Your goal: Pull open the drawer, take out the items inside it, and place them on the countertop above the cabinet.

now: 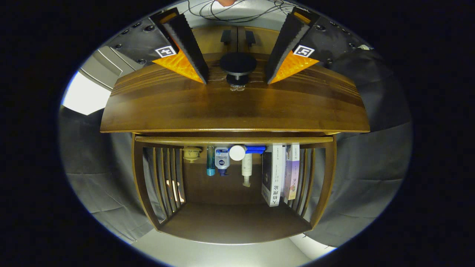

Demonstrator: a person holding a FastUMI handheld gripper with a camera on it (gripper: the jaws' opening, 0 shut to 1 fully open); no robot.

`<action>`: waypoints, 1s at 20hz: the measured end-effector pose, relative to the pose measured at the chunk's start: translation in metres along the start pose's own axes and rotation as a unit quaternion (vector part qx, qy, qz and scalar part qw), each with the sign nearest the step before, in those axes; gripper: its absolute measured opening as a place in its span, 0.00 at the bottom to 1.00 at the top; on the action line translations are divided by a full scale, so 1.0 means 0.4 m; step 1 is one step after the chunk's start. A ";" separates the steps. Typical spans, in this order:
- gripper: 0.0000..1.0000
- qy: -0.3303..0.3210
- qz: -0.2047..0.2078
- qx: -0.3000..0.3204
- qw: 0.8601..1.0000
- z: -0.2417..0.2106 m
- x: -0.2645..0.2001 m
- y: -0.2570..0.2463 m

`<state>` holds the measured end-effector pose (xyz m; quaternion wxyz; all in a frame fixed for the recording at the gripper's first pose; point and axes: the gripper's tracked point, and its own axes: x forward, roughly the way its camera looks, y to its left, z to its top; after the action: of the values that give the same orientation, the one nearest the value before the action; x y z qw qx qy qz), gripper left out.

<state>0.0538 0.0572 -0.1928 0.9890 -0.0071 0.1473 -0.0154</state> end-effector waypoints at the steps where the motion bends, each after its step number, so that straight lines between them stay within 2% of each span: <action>1: 0.98 -0.004 -0.001 0.000 1.000 0.008 0.014 0.002; 20: 0.98 -0.005 -0.006 -0.005 1.000 0.034 0.187 0.000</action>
<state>0.1295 0.0551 -0.2015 0.9895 -0.0130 0.1423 -0.0205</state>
